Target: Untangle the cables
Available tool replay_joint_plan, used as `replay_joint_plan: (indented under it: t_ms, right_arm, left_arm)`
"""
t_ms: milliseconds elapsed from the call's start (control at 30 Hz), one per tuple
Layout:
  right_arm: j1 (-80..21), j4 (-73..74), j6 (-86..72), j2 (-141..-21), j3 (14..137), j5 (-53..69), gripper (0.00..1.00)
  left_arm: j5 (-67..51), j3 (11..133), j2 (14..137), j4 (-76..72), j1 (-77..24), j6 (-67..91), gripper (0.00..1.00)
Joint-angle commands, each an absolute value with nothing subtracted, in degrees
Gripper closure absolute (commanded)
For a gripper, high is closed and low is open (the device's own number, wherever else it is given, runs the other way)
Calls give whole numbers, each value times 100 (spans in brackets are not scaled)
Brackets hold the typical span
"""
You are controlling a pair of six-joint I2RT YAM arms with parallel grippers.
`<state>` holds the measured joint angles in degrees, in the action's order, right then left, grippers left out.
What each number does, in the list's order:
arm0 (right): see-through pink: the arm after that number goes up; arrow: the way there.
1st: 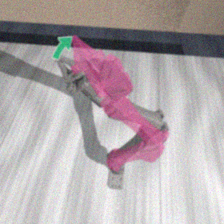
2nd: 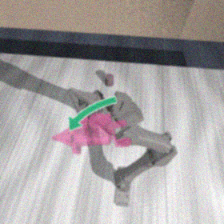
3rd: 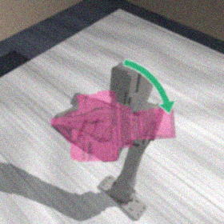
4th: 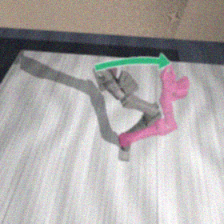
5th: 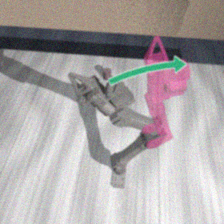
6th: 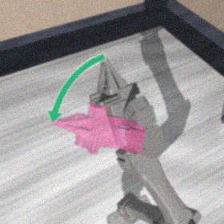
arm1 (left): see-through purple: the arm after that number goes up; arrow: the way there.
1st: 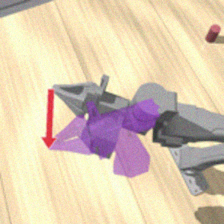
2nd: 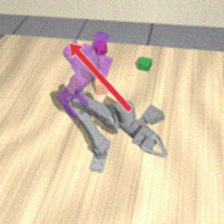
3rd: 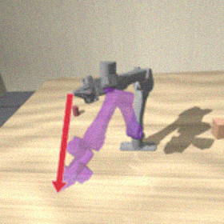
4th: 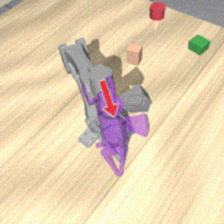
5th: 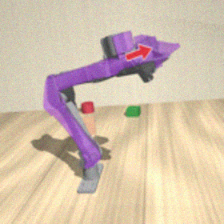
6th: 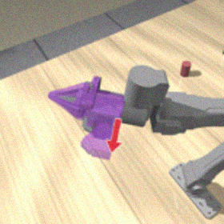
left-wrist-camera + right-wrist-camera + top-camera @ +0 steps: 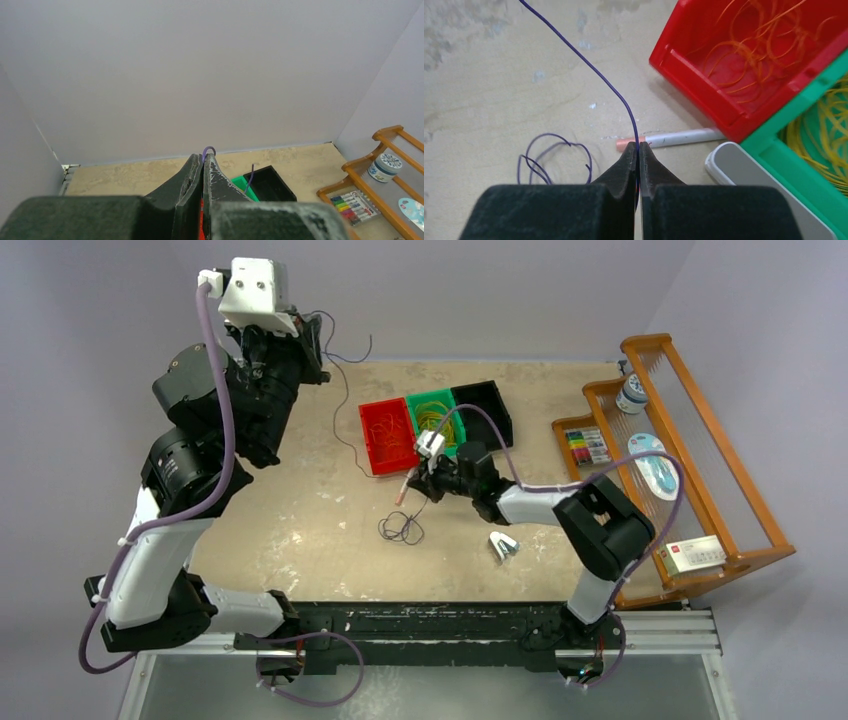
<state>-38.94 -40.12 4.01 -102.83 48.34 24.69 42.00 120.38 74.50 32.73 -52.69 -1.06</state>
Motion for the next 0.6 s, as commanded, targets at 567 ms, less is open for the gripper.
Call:
replay_joint_plan:
  t_ms: [567]
  right_arm:
    - [-3884,-2351,-273,-7141,5598,1530,100]
  left_arm:
    - [5401,9422,6548,2682,-5276,948,100]
